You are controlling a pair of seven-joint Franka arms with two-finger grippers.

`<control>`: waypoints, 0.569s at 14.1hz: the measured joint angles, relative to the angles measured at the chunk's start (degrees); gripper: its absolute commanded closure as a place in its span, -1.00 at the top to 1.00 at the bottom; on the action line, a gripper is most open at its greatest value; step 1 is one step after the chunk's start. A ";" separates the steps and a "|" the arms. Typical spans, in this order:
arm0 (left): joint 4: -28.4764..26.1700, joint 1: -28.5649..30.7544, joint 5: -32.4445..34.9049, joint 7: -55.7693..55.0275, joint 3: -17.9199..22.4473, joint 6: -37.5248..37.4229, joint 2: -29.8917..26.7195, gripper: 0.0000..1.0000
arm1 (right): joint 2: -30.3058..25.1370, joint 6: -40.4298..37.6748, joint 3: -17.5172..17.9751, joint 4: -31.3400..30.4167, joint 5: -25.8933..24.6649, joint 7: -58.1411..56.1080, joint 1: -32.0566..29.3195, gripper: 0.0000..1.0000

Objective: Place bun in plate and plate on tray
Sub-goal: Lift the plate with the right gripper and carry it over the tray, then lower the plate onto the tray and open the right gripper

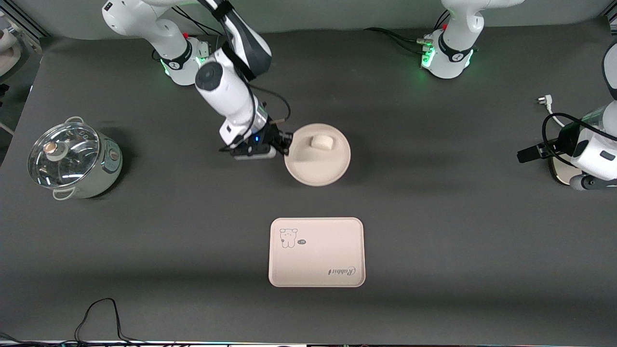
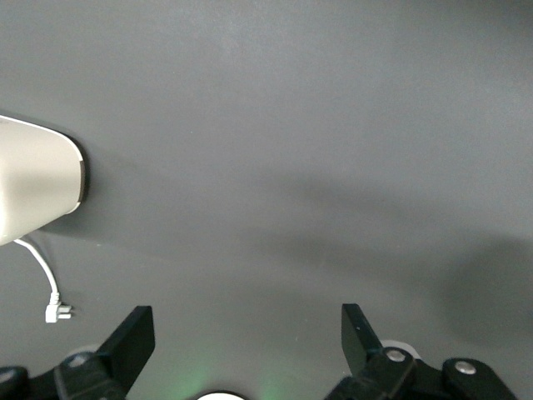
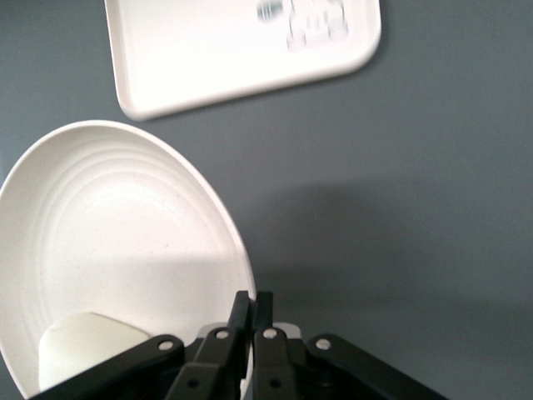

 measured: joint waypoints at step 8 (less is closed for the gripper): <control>-0.06 0.00 0.00 0.01 0.00 0.00 0.00 1.00 | 27.17 -14.53 -0.57 41.75 -1.23 -1.62 -9.95 -1.00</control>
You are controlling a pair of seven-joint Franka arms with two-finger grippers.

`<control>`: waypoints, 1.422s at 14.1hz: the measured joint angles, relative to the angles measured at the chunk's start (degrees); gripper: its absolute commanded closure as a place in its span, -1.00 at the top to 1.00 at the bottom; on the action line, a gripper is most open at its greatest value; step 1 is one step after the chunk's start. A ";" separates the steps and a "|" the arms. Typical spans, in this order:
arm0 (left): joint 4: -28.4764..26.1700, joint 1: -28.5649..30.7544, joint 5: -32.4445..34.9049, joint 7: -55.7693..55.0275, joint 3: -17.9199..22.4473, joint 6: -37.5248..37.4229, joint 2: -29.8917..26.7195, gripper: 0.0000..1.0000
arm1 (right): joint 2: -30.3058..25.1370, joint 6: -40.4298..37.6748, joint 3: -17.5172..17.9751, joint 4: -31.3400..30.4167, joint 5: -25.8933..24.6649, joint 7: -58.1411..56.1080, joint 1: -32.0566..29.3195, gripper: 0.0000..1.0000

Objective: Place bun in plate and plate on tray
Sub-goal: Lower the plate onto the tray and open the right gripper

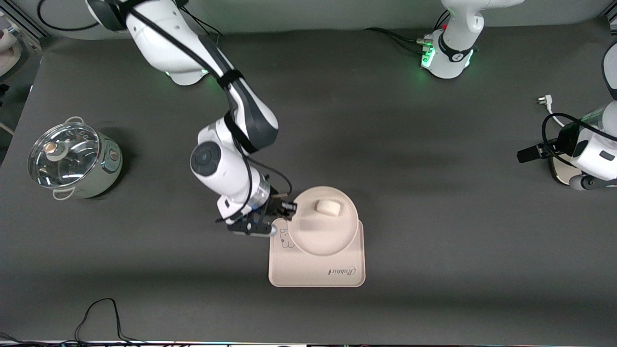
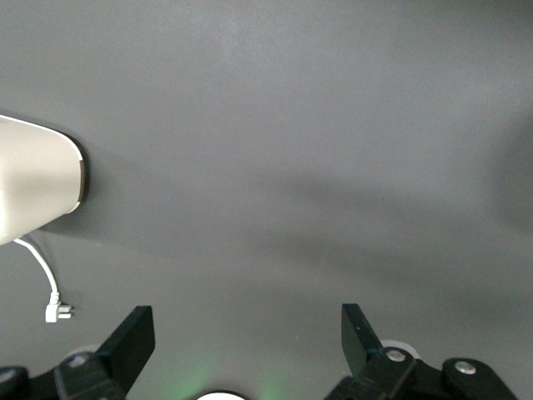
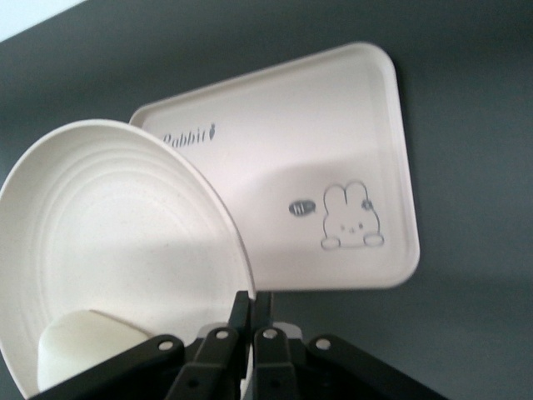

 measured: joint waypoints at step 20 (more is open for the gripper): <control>-0.09 0.01 0.00 0.05 -0.01 0.00 0.00 1.00 | 15.99 1.46 -1.98 13.94 -0.02 -0.07 -0.50 1.00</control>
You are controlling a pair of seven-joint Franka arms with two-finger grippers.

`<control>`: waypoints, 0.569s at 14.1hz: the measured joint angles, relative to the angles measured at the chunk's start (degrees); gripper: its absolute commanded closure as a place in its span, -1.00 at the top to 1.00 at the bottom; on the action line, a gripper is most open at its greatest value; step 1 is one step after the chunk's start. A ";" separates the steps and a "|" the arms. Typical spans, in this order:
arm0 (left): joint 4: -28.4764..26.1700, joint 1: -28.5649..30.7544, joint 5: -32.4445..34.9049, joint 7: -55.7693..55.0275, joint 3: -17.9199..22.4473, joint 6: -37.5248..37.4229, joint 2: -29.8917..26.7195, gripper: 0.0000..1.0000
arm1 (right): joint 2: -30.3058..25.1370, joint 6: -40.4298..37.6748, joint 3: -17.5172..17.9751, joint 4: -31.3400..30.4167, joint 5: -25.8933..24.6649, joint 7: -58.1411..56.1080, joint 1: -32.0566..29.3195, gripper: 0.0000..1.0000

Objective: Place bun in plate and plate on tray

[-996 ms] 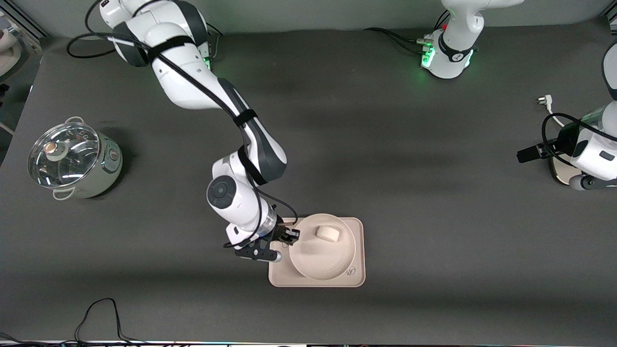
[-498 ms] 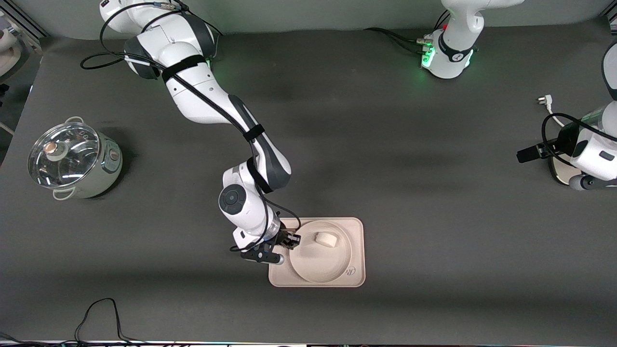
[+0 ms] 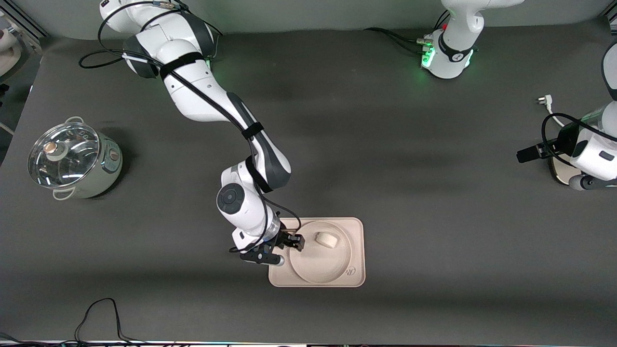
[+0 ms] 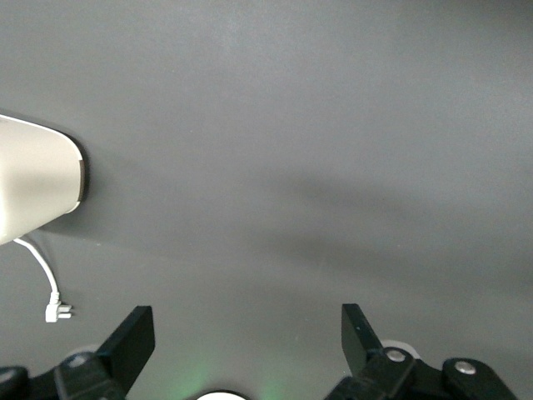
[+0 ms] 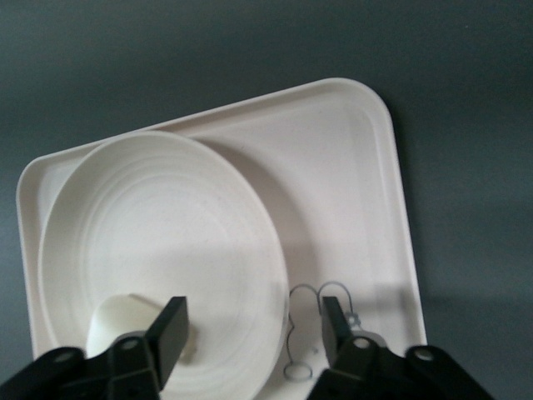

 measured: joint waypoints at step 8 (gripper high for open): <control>-0.03 0.00 0.00 0.12 -0.02 0.00 0.00 1.00 | -25.77 -30.90 -1.82 -6.35 -4.29 -1.21 -5.27 1.00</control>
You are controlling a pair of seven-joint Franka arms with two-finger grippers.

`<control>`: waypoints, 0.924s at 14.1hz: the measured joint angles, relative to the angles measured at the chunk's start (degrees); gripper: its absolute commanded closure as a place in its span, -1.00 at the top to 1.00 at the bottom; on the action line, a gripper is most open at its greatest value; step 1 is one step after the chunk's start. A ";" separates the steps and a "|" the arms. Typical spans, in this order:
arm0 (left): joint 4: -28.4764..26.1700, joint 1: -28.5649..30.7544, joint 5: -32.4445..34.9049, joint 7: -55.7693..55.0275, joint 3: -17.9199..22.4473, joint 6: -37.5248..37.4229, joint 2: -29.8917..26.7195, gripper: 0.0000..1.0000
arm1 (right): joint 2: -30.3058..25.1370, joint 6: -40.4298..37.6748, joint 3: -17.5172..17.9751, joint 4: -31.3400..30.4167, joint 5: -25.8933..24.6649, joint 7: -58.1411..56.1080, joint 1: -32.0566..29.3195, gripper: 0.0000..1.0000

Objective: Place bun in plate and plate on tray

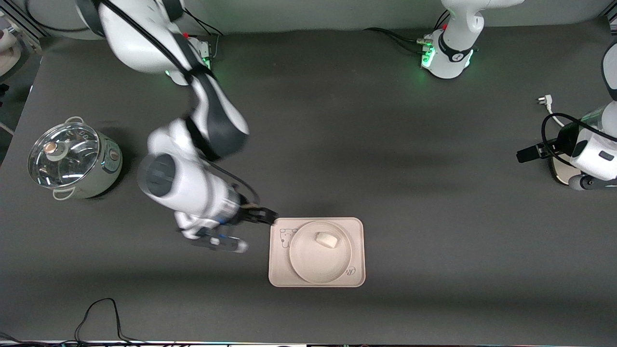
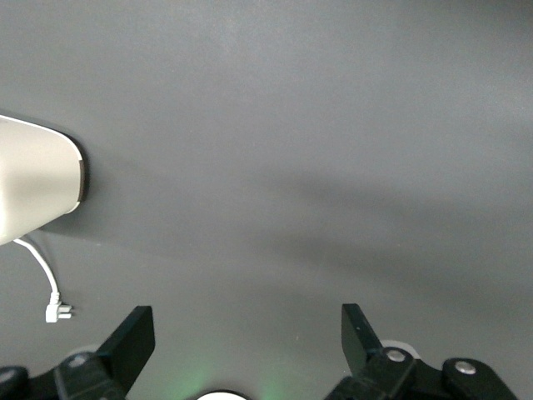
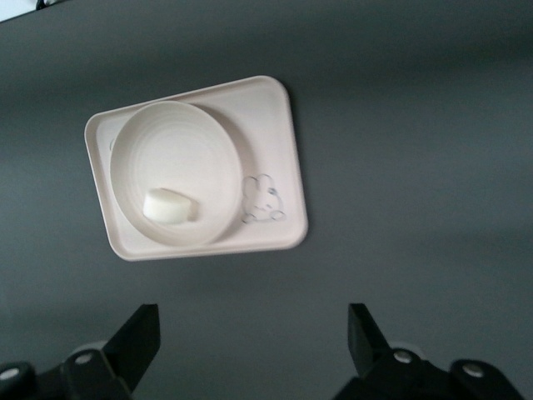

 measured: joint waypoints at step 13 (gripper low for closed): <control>0.17 -0.03 -0.11 0.05 -0.36 0.27 -0.72 1.00 | -29.12 -15.50 3.17 -20.24 -15.24 -29.04 -22.47 1.00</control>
